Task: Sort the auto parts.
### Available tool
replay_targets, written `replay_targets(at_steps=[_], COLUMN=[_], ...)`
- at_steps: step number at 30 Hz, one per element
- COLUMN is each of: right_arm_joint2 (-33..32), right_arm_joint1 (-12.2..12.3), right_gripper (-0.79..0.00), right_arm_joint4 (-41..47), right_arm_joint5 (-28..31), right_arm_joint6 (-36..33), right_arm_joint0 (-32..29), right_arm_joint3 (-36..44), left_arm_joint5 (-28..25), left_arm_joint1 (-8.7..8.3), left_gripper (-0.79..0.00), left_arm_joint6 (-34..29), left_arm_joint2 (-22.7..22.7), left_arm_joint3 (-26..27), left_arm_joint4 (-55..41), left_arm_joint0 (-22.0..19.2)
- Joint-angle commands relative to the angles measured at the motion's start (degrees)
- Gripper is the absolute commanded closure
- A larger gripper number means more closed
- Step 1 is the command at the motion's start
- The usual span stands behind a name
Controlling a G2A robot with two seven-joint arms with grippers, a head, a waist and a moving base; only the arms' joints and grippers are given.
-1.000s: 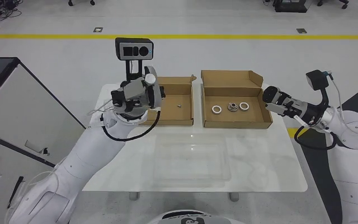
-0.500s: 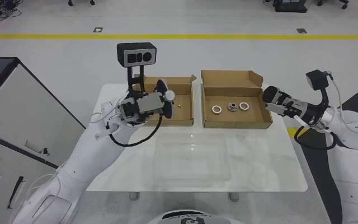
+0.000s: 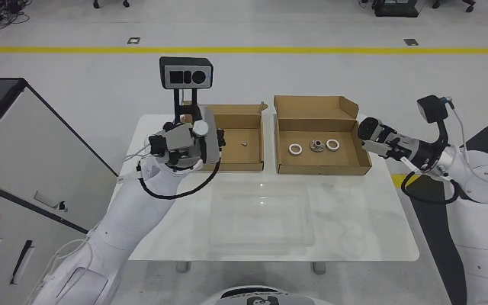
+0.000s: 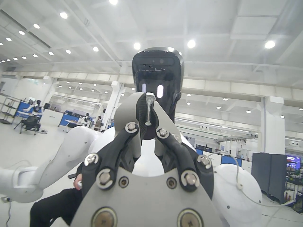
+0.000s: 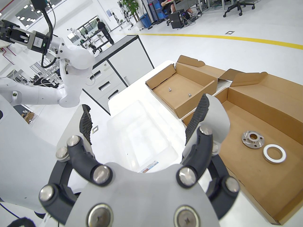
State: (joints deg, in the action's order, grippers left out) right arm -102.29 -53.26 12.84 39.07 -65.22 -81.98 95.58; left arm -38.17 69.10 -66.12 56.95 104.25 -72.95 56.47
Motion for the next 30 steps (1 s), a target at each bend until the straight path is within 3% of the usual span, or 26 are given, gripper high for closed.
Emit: replay_targets(at_steps=[1, 3, 11, 21, 30], right_arm_joint2=[0.00, 0.00, 0.00, 0.00, 0.00], right_arm_joint1=[0.00, 0.00, 0.00, 0.00, 0.00], right_gripper=[-0.785, -0.785, -0.785, -0.785, -0.785], right_arm_joint4=[0.00, 0.00, 0.00, 0.00, 0.00], right_arm_joint5=[0.00, 0.00, 0.00, 0.00, 0.00], right_arm_joint6=[0.00, 0.00, 0.00, 0.00, 0.00], right_arm_joint0=[0.00, 0.00, 0.00, 0.00, 0.00], right_arm_joint3=[0.00, 0.00, 0.00, 0.00, 0.00], left_arm_joint5=[-0.44, -0.80, -0.02, 2.62, 3.94], left_arm_joint1=[0.16, 0.29, 1.19, 3.04, 3.57], left_gripper=[0.000, 0.000, 0.000, 0.000, 0.000], left_arm_joint6=[0.44, 0.85, 0.03, -2.61, -3.93], left_arm_joint2=[0.47, 0.97, 2.06, 2.83, 3.41], left_arm_joint3=[-1.47, -1.91, -0.75, 0.87, 0.03], left_arm_joint4=[4.60, 7.29, 2.29, -9.51, -8.56], left_arm_joint0=[-0.03, -0.11, 1.03, 2.68, 2.74])
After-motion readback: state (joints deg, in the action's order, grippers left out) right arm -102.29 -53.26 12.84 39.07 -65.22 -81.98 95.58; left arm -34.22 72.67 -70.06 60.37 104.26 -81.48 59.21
